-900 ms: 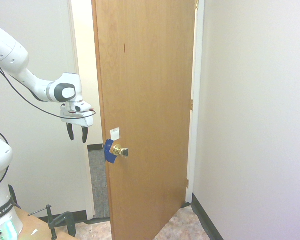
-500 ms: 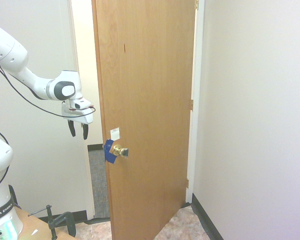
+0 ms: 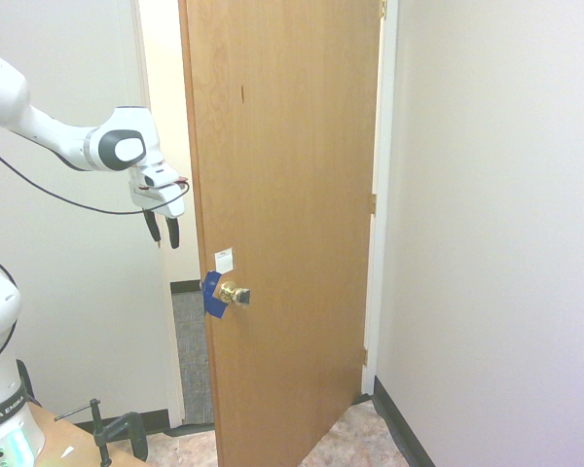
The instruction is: Shut the door
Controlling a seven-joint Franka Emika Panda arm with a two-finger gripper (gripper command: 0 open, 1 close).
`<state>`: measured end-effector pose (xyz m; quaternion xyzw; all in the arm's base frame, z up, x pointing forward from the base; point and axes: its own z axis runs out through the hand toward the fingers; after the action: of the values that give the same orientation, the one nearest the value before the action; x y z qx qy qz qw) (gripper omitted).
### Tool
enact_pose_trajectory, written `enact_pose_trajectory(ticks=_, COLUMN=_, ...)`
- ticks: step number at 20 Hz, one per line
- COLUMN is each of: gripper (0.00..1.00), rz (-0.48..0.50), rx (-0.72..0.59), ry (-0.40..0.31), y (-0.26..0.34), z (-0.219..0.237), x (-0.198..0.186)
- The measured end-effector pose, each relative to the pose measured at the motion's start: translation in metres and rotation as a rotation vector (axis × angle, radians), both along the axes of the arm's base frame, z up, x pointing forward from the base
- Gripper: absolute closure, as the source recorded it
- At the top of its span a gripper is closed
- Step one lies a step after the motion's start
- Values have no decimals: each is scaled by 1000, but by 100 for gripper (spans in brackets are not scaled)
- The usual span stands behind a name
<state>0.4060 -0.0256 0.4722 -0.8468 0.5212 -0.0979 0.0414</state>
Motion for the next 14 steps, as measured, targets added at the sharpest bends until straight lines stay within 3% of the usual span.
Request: enact_pose_trajectory(ticks=14, gripper=0, rz=-268, rx=76, ry=-19, y=-111, z=5, x=-77)
